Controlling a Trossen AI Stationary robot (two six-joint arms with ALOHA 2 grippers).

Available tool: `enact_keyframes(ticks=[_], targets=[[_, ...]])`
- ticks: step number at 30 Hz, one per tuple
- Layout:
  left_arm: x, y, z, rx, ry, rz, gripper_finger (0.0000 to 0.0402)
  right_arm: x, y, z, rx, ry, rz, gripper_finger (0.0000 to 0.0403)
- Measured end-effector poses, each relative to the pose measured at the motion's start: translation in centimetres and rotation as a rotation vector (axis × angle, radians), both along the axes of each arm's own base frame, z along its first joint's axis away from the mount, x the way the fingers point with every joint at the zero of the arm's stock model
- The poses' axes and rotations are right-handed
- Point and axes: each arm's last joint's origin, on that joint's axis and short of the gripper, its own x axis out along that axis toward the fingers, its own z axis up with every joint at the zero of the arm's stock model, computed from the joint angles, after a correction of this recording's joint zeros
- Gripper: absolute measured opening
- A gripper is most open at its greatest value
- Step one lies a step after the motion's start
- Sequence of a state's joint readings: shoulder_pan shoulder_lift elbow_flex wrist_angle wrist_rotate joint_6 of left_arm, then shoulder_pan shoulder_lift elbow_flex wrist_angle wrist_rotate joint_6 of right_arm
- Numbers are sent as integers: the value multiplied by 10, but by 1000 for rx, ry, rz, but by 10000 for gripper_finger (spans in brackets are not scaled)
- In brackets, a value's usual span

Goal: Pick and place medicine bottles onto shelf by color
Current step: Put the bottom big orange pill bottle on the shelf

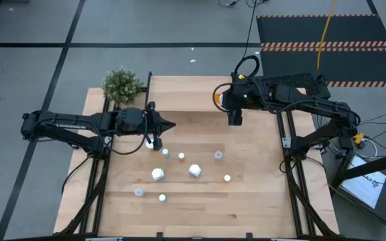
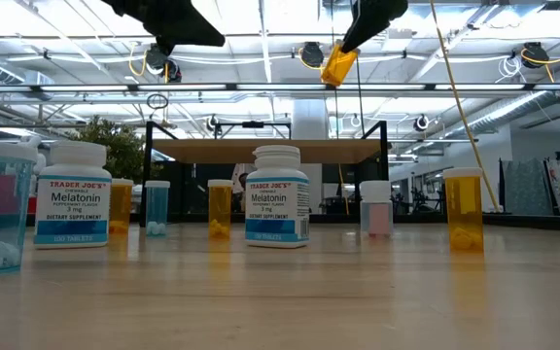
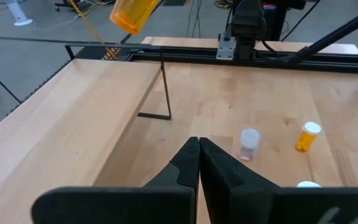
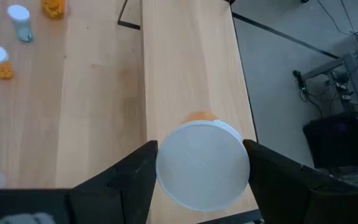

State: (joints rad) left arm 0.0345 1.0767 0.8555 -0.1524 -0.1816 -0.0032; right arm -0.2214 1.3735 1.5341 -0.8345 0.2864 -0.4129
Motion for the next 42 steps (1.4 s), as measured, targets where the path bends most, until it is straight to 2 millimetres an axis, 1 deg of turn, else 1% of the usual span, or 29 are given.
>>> enact_keyframes(ticks=[5,14,18,22,27,31,34,37,42], targets=[[0,0,0,0,0,0,15,0,0,0,12,-7,-9,224],[0,0,0,-5,-1,2,15,0,0,-1,78,-46,-79,224],[0,0,0,-5,-1,2,15,0,-5,1,71,-73,-99,224],[0,0,0,-4,-1,2,15,-4,-22,6,48,-86,-146,224],[0,0,0,-4,-2,2,15,-15,-55,17,11,-107,-239,224],[0,0,0,-2,-1,1,15,-18,-75,23,41,-104,-213,224],[0,2,0,-1,-3,7,15,-14,-90,25,53,-76,-236,224],[0,5,1,-1,-4,21,15,-9,-103,29,124,-76,-225,224],[-1,10,1,0,-5,42,15,-1,-122,53,153,-111,-239,224]])
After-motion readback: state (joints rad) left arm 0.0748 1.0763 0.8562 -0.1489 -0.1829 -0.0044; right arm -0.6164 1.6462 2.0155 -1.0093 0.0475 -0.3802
